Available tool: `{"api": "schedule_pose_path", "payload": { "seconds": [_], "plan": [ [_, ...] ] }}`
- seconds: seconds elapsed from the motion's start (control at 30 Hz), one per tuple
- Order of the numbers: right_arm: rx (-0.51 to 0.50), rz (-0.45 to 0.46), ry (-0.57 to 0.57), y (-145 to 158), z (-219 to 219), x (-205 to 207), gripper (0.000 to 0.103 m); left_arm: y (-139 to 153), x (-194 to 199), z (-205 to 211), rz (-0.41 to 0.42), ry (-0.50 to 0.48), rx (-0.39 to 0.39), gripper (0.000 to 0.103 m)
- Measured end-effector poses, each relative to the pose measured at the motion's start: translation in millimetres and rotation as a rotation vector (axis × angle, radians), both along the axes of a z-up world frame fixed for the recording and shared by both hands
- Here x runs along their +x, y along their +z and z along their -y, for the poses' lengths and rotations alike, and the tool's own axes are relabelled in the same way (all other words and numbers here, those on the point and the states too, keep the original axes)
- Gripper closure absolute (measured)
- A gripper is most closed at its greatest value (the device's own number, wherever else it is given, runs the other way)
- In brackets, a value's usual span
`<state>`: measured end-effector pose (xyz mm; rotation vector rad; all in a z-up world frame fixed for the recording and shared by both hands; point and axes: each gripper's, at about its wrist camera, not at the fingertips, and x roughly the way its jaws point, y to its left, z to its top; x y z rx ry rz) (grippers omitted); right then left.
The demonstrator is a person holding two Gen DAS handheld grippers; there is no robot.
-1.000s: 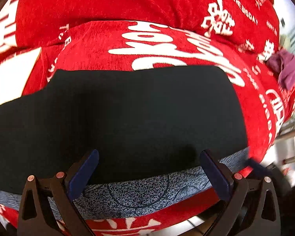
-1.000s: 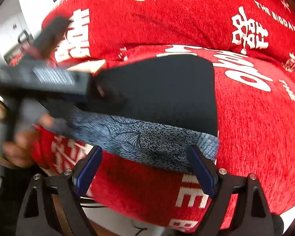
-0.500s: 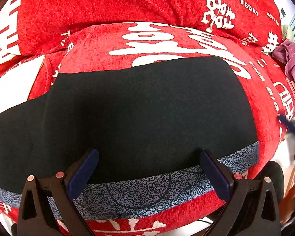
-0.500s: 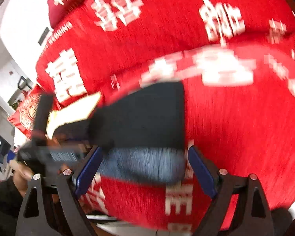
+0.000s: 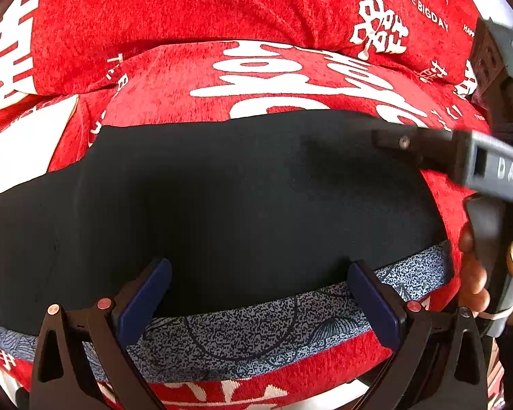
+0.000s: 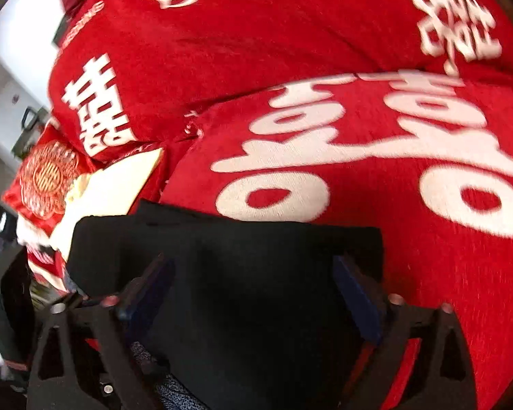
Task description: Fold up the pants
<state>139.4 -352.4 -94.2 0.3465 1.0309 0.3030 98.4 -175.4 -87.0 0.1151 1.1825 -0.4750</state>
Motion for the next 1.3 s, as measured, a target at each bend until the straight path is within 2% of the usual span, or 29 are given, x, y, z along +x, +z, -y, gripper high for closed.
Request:
{"api": "schedule_pose_path", "payload": {
  "seconds": [0.07,0.13,0.23,0.3,0.33,0.4,0.43,0.5,0.57,0.67,0.73,0.8,0.87,0.9,0.93,1.03,1.13,1.2,1.3],
  "plan": [
    [-0.085,0.012,0.006,15.5,-10.1,-7.6,0.001,9.7,-3.1,-6.4,-0.012,0.018,-0.029,0.000],
    [-0.107,0.067,0.005,31.7,-11.4,-29.3,0.001,18.5,-8.2,-19.4,-0.015,0.039,-0.091,0.000],
    [-0.202,0.104,-0.026,43.5,-15.6,-62.5,0.001,7.5,-4.1,-30.3,-0.046,0.073,-0.085,0.000],
    [-0.250,0.068,-0.056,37.5,-21.9,-74.6,0.001,-12.9,2.8,-35.6,-0.096,0.111,-0.044,0.000],
    [-0.254,0.051,-0.058,33.1,-25.3,-77.7,0.001,-22.6,5.9,-38.6,-0.128,0.121,-0.055,0.000],
    [-0.243,0.028,-0.036,22.8,-34.7,-80.4,0.001,-19.0,2.9,-39.6,-0.095,0.118,-0.062,0.002],
    [-0.283,-0.008,-0.020,12.3,-43.2,-78.1,0.001,-18.0,2.4,-40.3,-0.090,0.131,-0.027,0.003],
    [-0.339,-0.022,-0.005,5.2,-50.5,-74.3,0.000,-15.2,1.8,-50.3,-0.106,0.141,-0.065,0.003],
    [-0.341,-0.047,-0.017,9.2,-48.8,-70.8,0.000,-10.1,-0.3,-70.2,-0.110,0.181,-0.096,0.003],
    [-0.282,0.003,-0.040,27.7,-45.1,-71.0,0.000,-9.8,-2.2,-105.2,-0.091,0.257,-0.095,0.003],
    [-0.294,0.012,-0.040,30.6,-51.5,-65.9,0.000,-17.6,-0.4,-130.3,-0.119,0.311,-0.132,0.003],
    [-0.349,-0.009,-0.014,21.5,-64.4,-57.6,0.000,-24.5,1.1,-149.8,-0.141,0.363,-0.152,0.003],
    [-0.468,-0.040,0.022,1.2,-84.9,-47.9,0.000,-24.3,0.6,-166.7,-0.134,0.398,-0.159,0.003],
    [-0.549,-0.034,0.041,-8.1,-96.5,-44.8,0.000,-22.5,-0.7,-173.3,-0.130,0.407,-0.167,0.003],
    [-0.580,-0.004,0.045,-8.5,-103.0,-44.9,0.000,-19.1,-1.5,-180.3,-0.118,0.418,-0.171,0.003],
    [-0.583,0.009,0.042,-5.3,-116.6,-35.7,0.000,-13.1,-2.6,-199.3,-0.085,0.445,-0.158,0.003],
    [-0.605,0.027,0.059,-11.0,-128.1,-22.5,0.000,-17.7,-0.9,-221.0,-0.105,0.492,-0.178,0.003],
    [-0.573,-0.002,0.054,-10.2,-131.0,-12.2,0.000,-19.9,-5.5,-234.1,-0.112,0.512,-0.181,0.003],
    [-0.463,-0.039,0.174,-5.1,-151.6,-5.2,0.000,-20.0,-11.1,-256.0,-0.111,0.554,-0.199,0.003]
  ]
}}
